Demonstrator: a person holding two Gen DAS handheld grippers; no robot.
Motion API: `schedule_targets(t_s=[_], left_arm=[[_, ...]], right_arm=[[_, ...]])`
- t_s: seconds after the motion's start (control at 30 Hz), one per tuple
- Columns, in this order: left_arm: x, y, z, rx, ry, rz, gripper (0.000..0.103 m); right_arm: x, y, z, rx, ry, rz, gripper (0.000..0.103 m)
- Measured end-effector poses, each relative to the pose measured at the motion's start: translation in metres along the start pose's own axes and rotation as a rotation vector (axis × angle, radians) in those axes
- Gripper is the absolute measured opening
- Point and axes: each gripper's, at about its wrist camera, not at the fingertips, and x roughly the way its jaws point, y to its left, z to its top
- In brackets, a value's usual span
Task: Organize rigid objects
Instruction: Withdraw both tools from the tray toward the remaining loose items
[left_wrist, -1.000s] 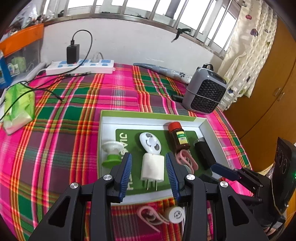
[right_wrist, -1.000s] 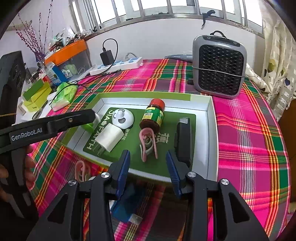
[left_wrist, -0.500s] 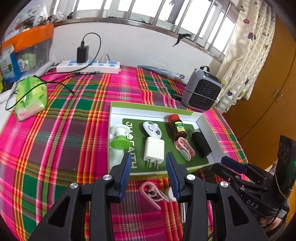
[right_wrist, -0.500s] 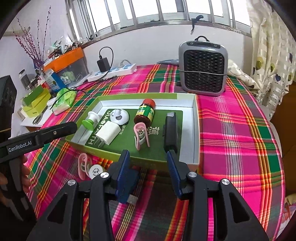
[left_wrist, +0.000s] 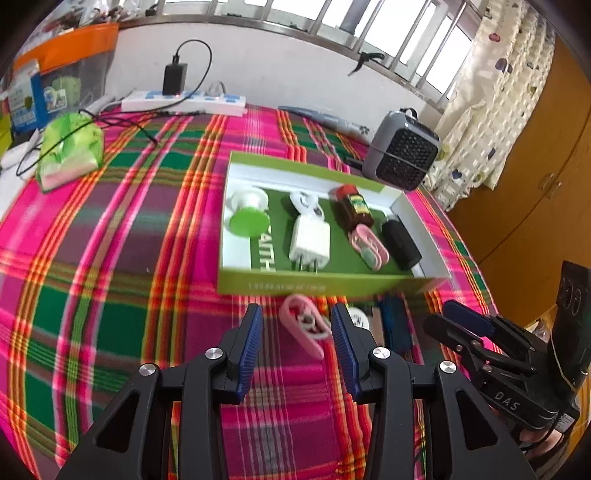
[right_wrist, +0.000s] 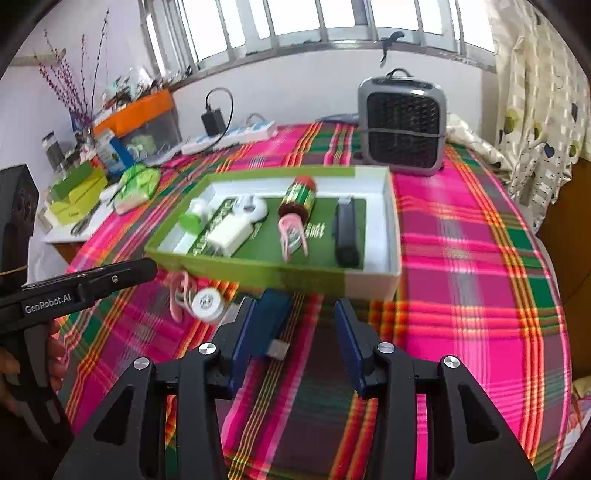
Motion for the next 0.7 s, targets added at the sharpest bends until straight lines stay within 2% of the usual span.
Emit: schedule_targets(t_s=[0.13,0.47,0.7], left_arm=[[0.003,-0.003,-0.009,0.015,0.016,-0.004,0.038],[0.012,-0.013,-0.021,0.057,0.053,-0.015,0.038],[0.019,-0.009,-0.020,0.053,0.075,0.027,0.038]], right_arm=[[0.006,0.006,-0.003,-0.013,0.014,0.001,0.050],[0.019,0.013,-0.006,-0.042,0.046,-0.024,0.050],[0.023,0.018,-0.005,-0.070,0.057,-0.034,0.050]])
